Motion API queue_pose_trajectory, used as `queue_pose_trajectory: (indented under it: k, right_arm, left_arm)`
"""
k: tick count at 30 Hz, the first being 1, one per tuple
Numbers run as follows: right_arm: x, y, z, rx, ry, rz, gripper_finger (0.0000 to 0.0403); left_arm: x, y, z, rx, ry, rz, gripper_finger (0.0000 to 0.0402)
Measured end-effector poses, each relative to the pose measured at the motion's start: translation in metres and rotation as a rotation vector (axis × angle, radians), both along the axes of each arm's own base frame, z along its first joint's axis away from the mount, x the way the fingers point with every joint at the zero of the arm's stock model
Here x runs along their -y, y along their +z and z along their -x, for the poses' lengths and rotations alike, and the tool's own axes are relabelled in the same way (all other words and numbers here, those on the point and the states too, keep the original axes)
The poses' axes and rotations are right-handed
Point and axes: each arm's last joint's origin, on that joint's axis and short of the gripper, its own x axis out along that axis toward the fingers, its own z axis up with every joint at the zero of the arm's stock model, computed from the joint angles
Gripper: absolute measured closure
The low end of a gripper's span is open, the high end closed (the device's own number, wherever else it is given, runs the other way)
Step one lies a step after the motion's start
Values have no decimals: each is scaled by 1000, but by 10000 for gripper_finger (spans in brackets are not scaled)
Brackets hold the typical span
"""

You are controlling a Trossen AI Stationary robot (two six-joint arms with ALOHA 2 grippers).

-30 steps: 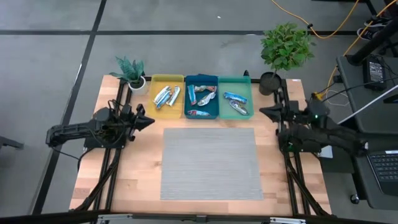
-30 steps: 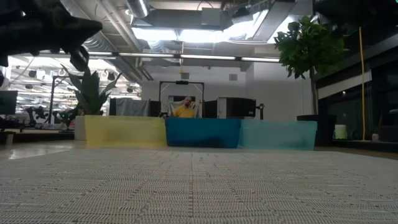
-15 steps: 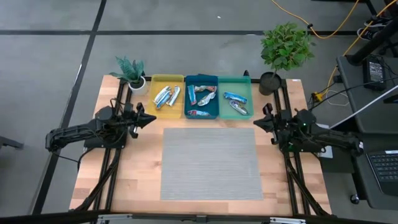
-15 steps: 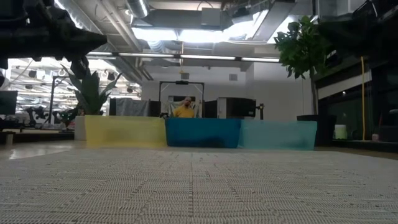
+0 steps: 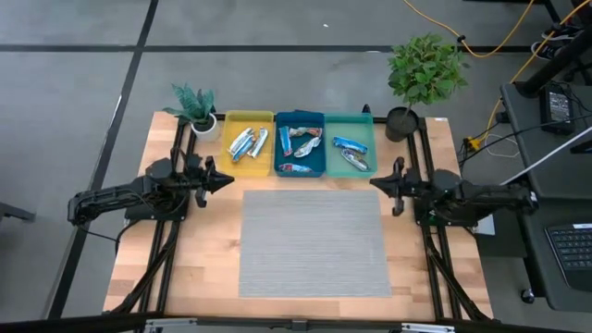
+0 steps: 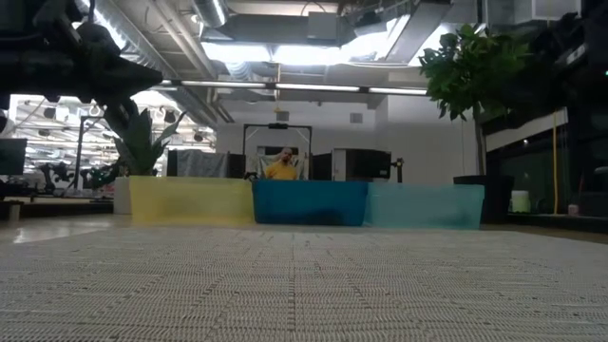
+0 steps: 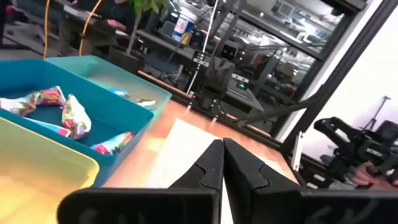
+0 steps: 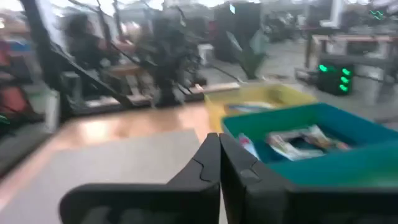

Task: Pick and place Granola Bars by type
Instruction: Return to Home Position

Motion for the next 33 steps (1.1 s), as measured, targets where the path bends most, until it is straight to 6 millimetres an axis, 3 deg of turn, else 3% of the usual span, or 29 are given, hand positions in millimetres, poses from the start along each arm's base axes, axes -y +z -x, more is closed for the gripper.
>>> queue_pose_trajectory:
  k: [5, 10, 16, 33]
  right_arm:
    - [0, -3, -1, -48, -23, 83, 400]
    - [-1, -5, -2, -63, -11, 58, 395]
    - [-1, -5, -2, -74, 0, 129, 392]
    - [-1, -5, -2, -84, -1, 192, 392]
  left_arm:
    - [0, 0, 0, -4, 1, -33, 398]
    - [1, -1, -1, -16, -8, -93, 398]
    - [0, -3, -2, -68, 22, -296, 398]
    - [-3, -11, -7, -184, 46, -398, 398]
